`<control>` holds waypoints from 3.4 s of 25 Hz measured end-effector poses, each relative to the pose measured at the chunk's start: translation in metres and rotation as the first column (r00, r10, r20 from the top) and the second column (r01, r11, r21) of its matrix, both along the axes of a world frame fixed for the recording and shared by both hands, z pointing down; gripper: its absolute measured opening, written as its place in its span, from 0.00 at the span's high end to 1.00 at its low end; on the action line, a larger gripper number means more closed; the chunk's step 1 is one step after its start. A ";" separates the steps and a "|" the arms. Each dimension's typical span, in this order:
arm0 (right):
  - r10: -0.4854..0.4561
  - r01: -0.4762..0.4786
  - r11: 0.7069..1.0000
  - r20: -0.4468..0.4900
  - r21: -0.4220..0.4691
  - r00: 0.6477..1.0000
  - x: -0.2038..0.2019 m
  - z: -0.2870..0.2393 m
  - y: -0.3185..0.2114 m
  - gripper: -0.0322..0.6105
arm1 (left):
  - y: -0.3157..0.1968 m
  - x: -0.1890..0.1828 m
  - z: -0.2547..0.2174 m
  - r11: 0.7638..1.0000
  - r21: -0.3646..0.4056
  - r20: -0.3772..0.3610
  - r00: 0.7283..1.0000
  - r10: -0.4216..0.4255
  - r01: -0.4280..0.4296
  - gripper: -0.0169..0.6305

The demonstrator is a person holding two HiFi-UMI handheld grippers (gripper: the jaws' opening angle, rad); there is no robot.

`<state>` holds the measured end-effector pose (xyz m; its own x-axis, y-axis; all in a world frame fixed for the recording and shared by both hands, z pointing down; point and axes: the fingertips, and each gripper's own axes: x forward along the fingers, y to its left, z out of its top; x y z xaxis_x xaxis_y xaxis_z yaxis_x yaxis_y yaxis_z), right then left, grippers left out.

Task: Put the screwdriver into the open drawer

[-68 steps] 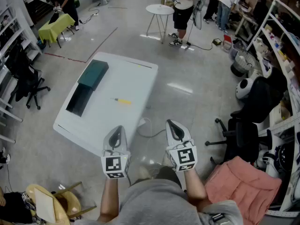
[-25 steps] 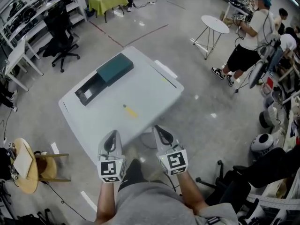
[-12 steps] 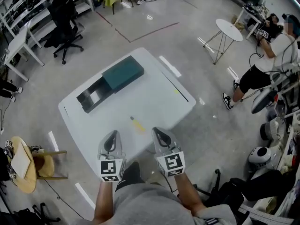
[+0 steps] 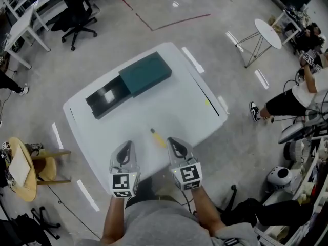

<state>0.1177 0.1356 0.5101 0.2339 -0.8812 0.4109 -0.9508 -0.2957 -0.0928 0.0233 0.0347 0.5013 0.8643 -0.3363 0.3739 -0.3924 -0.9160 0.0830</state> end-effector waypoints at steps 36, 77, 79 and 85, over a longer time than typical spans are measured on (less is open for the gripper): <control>-0.104 0.215 0.832 0.238 -0.511 0.966 -0.017 0.171 -0.062 0.73 | -0.066 -0.019 0.104 0.984 -0.167 0.143 0.989 -0.035 0.059 0.96; -0.061 0.084 0.942 0.078 -0.325 0.995 -0.007 0.050 -0.088 0.83 | -0.096 -0.047 0.042 0.993 -0.079 0.043 0.995 -0.086 0.089 0.95; -0.070 0.087 0.947 0.065 -0.310 0.995 -0.008 0.040 -0.091 0.83 | -0.097 -0.050 0.038 0.993 -0.074 0.036 0.995 -0.091 0.094 0.95; -0.087 0.093 0.959 0.031 -0.268 0.996 -0.014 0.016 -0.101 0.83 | -0.099 -0.058 0.028 0.993 -0.057 0.024 0.994 -0.103 0.104 0.96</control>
